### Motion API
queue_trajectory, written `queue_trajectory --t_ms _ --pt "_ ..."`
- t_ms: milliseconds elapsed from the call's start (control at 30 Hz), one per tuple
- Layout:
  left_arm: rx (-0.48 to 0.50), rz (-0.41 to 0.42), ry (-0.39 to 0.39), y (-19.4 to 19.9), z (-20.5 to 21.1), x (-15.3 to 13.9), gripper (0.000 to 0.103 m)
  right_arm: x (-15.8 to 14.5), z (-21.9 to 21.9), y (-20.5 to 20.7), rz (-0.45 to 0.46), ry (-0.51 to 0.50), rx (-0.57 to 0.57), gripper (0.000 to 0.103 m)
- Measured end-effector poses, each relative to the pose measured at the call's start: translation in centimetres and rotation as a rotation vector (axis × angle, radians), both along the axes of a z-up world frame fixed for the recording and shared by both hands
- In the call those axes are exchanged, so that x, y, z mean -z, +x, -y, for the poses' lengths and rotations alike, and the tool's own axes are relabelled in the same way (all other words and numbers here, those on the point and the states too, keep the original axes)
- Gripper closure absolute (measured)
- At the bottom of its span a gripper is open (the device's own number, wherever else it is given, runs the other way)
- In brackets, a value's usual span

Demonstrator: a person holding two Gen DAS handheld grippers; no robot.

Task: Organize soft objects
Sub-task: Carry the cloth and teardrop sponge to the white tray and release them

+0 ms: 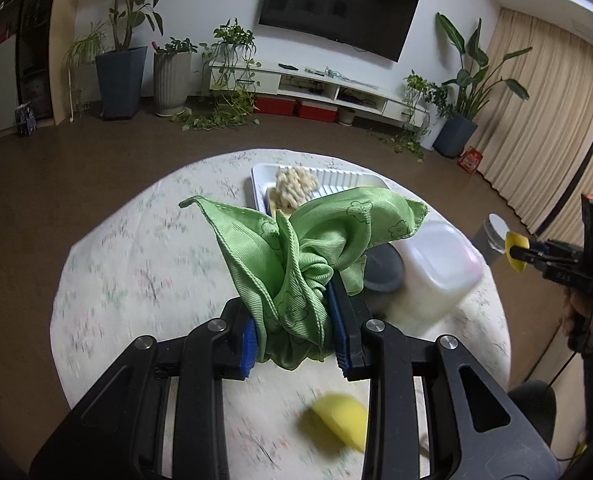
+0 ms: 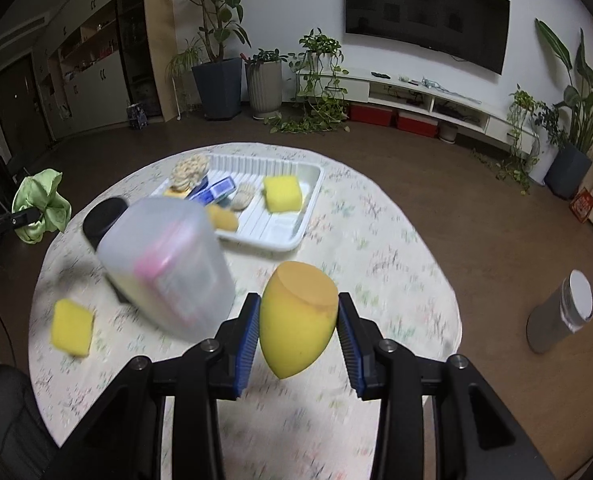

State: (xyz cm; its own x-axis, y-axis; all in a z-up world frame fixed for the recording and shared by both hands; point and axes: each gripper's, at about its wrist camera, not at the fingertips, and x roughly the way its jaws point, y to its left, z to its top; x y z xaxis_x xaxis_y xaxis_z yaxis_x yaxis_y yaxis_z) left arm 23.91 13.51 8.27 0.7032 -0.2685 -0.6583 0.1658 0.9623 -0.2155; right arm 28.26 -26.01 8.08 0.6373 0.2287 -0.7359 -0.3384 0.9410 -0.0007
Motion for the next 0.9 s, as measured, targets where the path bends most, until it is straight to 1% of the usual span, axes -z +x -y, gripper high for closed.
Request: queue_trajectory --t_ms 267,467,733,900 --pt "0.02 -0.015 0.067 6.2 0.3 -0.3 0.075 -0.6 -0.8 7.1 -0.016 -0.045 -0.008 0.063" --pt "0.069 -0.042 0.096 10.5 1.4 0.3 0.075 -0.4 -1.9 12.1 -0.034 -0.085 -0.031 0.063" --pt "0.155 -0.055 0.128 15.6 4.4 0.3 0.075 0.3 -5.3 16.7 -0.054 -0.118 -0.09 0.063" --pt "0.21 -0.085 0.151 18.4 6.9 1.0 0.075 1.3 -8.0 18.8 -0.081 -0.135 -0.147 0.063"
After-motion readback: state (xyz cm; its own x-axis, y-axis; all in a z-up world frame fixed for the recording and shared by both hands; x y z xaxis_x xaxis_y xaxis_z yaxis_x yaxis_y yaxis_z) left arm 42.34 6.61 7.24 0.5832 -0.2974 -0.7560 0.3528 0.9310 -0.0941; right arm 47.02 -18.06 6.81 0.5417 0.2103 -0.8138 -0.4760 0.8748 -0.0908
